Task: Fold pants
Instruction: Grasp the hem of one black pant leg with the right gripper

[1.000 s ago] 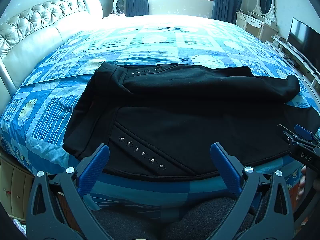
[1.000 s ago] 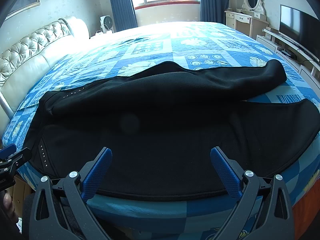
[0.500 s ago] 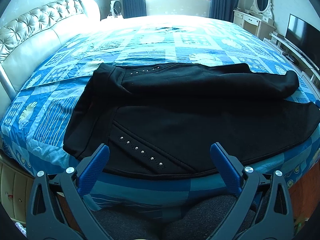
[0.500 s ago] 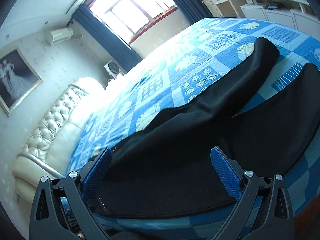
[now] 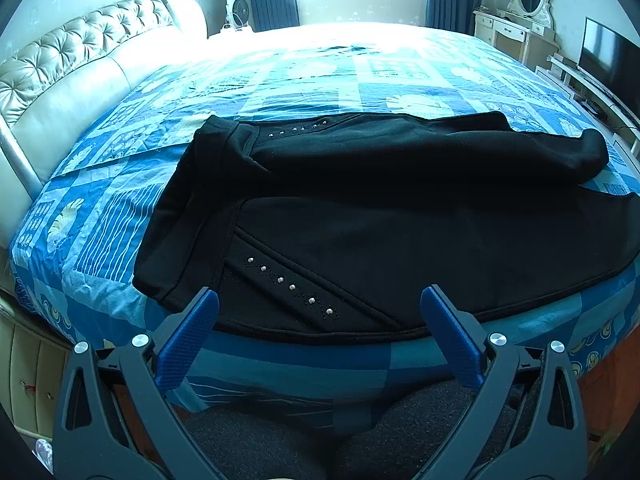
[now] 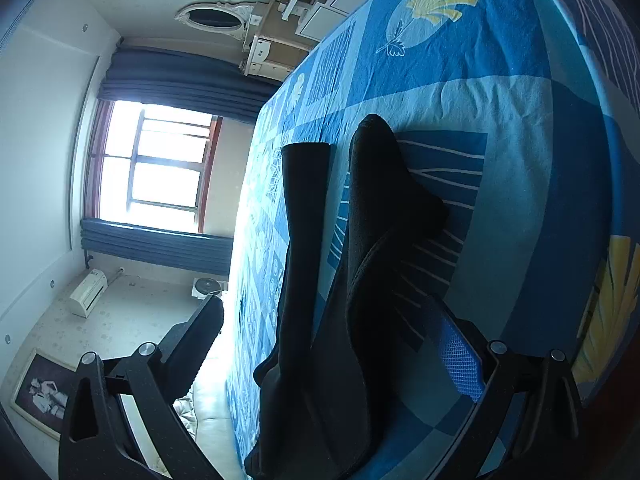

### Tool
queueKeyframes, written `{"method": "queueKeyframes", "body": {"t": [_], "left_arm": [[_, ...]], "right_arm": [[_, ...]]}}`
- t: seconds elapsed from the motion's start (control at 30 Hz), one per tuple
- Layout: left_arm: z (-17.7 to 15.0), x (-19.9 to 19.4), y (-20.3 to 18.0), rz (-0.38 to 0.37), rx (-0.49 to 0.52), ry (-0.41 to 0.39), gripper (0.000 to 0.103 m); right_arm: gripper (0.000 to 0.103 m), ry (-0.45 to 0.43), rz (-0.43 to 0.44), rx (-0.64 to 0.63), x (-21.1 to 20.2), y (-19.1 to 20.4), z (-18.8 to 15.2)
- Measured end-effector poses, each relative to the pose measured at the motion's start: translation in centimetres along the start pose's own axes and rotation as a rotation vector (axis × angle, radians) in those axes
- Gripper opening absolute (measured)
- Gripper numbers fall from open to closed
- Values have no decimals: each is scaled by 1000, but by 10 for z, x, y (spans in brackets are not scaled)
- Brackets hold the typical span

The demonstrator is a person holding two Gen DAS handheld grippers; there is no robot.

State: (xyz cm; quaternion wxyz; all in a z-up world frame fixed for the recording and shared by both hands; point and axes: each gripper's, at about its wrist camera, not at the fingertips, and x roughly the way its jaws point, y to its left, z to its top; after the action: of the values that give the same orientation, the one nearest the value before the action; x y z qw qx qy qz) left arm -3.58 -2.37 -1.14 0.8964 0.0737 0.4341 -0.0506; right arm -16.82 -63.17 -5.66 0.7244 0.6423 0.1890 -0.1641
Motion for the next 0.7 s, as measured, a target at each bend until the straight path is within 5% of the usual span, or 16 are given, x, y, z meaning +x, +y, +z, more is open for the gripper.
{"method": "queueKeyframes", "body": {"t": [0.17, 0.23, 0.3, 0.4, 0.57, 0.7], "left_arm": [[-4, 5, 3, 3, -19, 43, 101], [-7, 6, 3, 14, -16, 51, 101], [-9, 7, 5, 21, -19, 59, 101], [-9, 10, 6, 24, -28, 73, 101], [-3, 15, 1, 23, -30, 82, 101], [0, 18, -8, 8, -13, 77, 101]], "right_arm": [[96, -74, 76, 181, 17, -18, 18], [82, -109, 108, 253, 16, -26, 22], [50, -116, 106, 294, 19, -32, 25], [34, -121, 73, 308, 23, -37, 26], [11, -224, -58, -25, -4, 0, 34], [11, -233, -208, -186, -16, 3, 45]]}}
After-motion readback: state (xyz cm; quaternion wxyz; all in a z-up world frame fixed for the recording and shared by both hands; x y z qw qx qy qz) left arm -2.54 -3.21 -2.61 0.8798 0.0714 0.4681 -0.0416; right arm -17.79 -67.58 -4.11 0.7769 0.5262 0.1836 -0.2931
